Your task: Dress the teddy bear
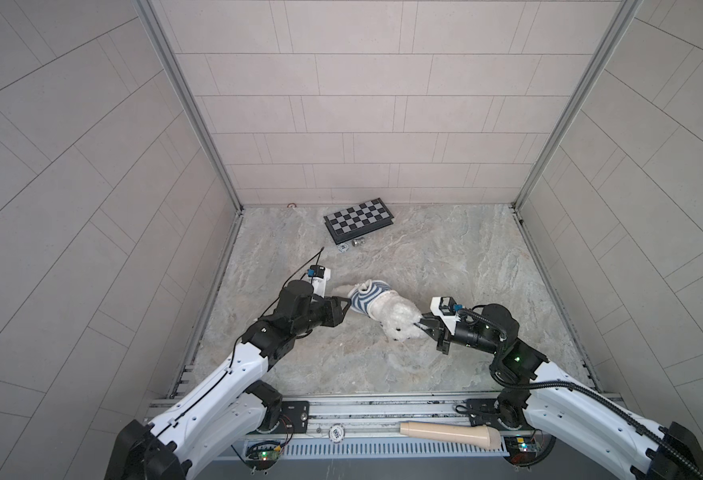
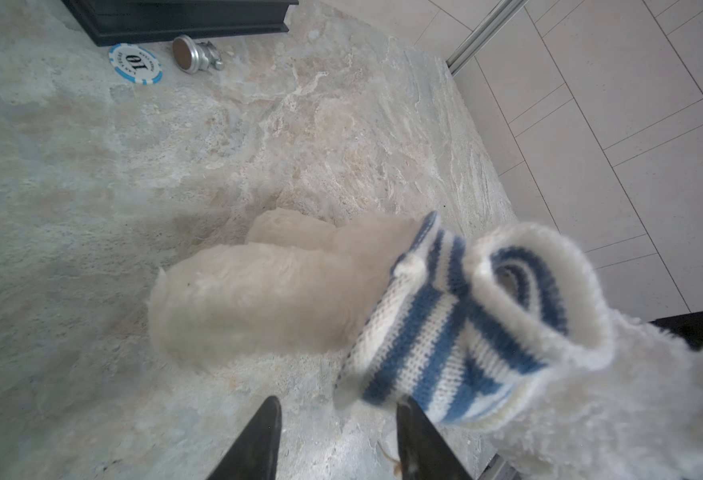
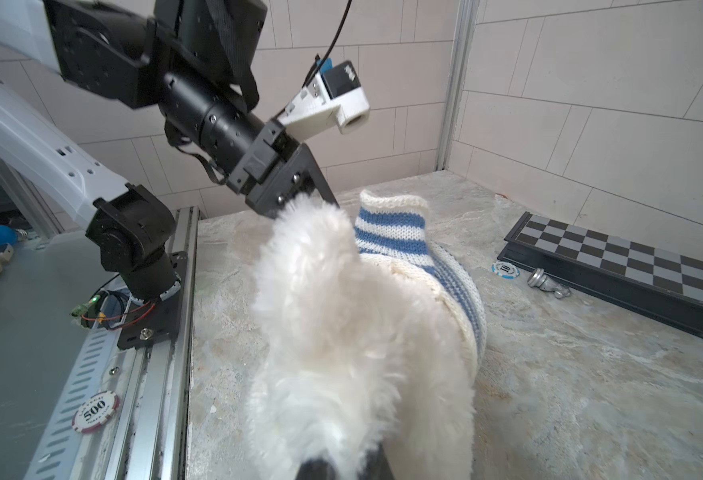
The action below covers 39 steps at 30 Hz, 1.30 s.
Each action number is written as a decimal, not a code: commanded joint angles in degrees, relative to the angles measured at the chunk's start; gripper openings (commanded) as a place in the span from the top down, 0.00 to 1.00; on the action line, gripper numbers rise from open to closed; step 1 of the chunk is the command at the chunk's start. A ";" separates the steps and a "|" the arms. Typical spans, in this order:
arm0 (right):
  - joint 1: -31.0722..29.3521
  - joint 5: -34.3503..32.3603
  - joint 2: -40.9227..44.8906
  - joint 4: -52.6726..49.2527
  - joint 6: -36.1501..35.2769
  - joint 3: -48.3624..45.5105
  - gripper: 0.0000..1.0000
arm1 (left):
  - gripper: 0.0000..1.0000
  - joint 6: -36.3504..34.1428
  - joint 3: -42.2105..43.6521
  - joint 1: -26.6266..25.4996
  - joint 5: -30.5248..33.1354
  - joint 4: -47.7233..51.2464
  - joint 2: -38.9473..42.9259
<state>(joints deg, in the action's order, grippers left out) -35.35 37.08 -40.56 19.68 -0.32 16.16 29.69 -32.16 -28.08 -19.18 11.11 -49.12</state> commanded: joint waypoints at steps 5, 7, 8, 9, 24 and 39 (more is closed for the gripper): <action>-1.47 1.56 -1.60 2.70 -7.21 -0.93 1.00 | 0.51 -1.79 -7.01 2.56 -5.10 10.07 -1.32; -1.60 2.18 -1.54 3.41 -7.80 -1.38 1.00 | 0.52 -1.61 -6.79 2.59 -6.37 7.90 -3.93; -1.57 2.12 -1.63 3.37 -8.03 -1.48 1.00 | 0.53 -1.20 -6.38 2.58 -7.52 6.35 -5.19; -1.64 2.12 -1.76 3.27 -8.30 -1.43 1.00 | 0.53 -1.13 -6.15 2.59 -8.29 5.10 -6.23; -1.68 1.74 -2.34 3.78 -9.01 -1.27 1.00 | 0.61 -1.43 -6.87 2.50 -13.98 -2.84 -15.71; -1.13 -24.79 -2.42 5.94 4.87 -1.60 1.00 | 1.00 0.62 -5.65 2.50 -8.97 -4.35 -8.03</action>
<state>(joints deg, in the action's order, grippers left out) -36.73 21.67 -43.40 22.85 -0.89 14.79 30.06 -38.28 -25.78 -29.78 7.90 -58.74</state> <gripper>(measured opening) 0.074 0.044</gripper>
